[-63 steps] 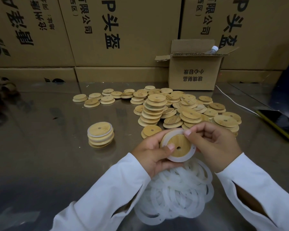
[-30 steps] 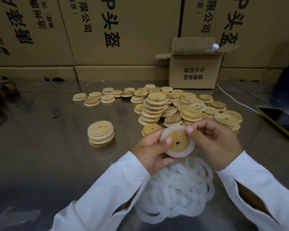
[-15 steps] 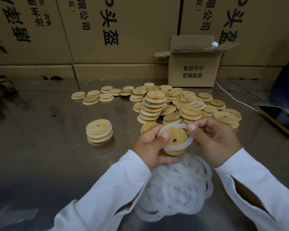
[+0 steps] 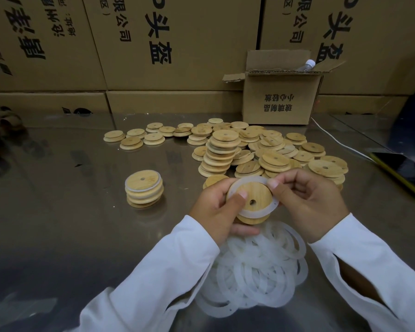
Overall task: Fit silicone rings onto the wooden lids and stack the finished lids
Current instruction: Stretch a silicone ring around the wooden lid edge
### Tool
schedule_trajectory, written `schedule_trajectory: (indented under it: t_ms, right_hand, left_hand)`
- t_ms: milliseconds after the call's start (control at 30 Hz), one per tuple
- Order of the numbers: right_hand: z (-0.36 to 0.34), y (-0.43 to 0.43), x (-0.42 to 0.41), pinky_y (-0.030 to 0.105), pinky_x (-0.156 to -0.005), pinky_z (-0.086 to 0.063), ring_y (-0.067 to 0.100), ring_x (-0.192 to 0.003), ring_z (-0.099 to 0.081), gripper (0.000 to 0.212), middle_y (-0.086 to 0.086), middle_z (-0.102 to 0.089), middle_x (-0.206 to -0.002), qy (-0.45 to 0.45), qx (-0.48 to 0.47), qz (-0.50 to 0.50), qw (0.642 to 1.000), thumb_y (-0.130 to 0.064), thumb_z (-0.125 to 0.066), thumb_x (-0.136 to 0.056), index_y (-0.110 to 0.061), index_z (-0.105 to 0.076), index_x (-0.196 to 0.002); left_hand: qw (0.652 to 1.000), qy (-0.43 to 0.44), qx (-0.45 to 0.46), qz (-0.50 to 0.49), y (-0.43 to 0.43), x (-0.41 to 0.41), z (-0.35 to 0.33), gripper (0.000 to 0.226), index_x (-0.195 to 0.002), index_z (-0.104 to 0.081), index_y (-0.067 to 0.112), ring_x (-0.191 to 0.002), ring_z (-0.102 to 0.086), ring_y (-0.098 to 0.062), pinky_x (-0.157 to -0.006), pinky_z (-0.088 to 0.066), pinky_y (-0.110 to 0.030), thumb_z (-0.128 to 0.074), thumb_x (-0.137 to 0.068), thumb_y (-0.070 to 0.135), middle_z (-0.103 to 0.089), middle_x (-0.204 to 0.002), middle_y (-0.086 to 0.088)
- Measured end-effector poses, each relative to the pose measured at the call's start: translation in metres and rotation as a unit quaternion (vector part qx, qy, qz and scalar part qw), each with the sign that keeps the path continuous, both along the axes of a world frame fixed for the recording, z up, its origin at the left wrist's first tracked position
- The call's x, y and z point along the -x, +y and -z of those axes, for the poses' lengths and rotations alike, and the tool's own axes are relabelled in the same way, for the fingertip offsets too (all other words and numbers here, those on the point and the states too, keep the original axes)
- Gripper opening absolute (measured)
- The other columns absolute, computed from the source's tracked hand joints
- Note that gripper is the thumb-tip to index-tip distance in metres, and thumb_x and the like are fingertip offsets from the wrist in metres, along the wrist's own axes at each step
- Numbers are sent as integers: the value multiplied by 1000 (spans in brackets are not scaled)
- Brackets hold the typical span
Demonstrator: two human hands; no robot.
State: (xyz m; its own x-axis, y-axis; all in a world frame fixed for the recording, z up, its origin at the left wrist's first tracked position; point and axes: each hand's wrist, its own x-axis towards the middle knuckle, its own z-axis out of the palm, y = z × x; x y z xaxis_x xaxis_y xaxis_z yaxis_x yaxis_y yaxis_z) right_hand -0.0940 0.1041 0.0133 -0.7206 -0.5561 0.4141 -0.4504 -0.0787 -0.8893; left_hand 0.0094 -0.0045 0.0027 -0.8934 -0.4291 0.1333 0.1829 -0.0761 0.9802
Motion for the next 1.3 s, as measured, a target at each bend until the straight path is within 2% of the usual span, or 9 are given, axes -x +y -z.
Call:
schedule_trajectory:
  t_ms: [133,367,500,633,767,900,1000,1133,1300]
  right_hand:
    - [1,-1,0,17,-61,-51,7,-60,-58,14,-1,-63,-64,-16,-2,-8,1000,-7,-62,-81,-16,-62,-70]
    - [-4,4,1,11,-53,-46,0,-54,-58,13,-7,-65,-55,-88,10,-54,995,-6,-61,-80,-12,-64,-71]
    - [-3,4,-5,21,-65,-52,11,-66,-61,14,-4,-66,-64,-38,24,-17,999,-7,-63,-79,-19,-65,-72]
    - [1,1,-11,16,-64,-48,4,-67,-57,17,-7,-63,-77,11,21,39,999,-11,-65,-78,-27,-62,-81]
    - [3,0,-11,7,-60,-46,-1,-63,-60,13,-11,-67,-66,-7,20,53,998,-11,-63,-78,-21,-65,-70]
    - [6,-1,-9,19,-63,-54,5,-61,-65,18,-7,-69,-65,-62,18,51,997,-7,-63,-79,-20,-66,-67]
    - [6,0,-10,15,-60,-53,4,-61,-65,16,-8,-70,-69,-19,15,29,999,-9,-64,-78,-21,-66,-68]
    - [7,1,-11,8,-57,-47,0,-61,-63,14,-14,-69,-72,56,-9,21,998,-16,-66,-76,-26,-65,-68]
    - [11,1,-8,13,-58,-49,4,-62,-63,13,-9,-69,-72,44,-20,15,999,-17,-68,-76,-25,-64,-68]
  left_hand:
    - [1000,11,-24,2,-2,0,0,22,-101,-61,18,-89,-65,-23,-60,-58,-29,-42,-95,8,-63,-101,-10]
    - [998,30,-48,7,-3,0,1,22,-106,-61,14,-86,-67,-21,-58,-57,-28,-42,-94,11,-63,-103,-12]
    - [998,26,-52,-1,-5,1,2,22,-108,-60,14,-94,-65,-28,-64,-58,-34,-42,-95,13,-61,-111,-18]
    - [996,47,-56,-44,-5,5,5,23,-111,-58,11,-99,-62,-29,-78,-56,-40,-43,-94,10,-63,-107,-16]
    - [992,78,-89,-45,-4,7,7,26,-103,-62,14,-93,-65,-21,-81,-55,-41,-57,-77,19,-68,-96,-6]
    - [996,57,-30,-64,-5,6,10,31,-99,-64,18,-92,-65,-23,-86,-51,-47,-61,-68,17,-70,-95,-5]
    - [995,51,-6,-82,-9,5,8,33,-101,-64,12,-89,-66,-22,-86,-53,-38,-66,-68,11,-70,-94,-9]
    - [995,23,35,-90,-14,3,8,18,-98,-65,8,-78,-68,-15,-76,-55,-26,-65,-81,2,-72,-88,-10]
    - [994,23,45,-97,-14,1,7,13,-92,-65,5,-72,-66,-14,-71,-54,-24,-65,-80,3,-71,-83,-13]
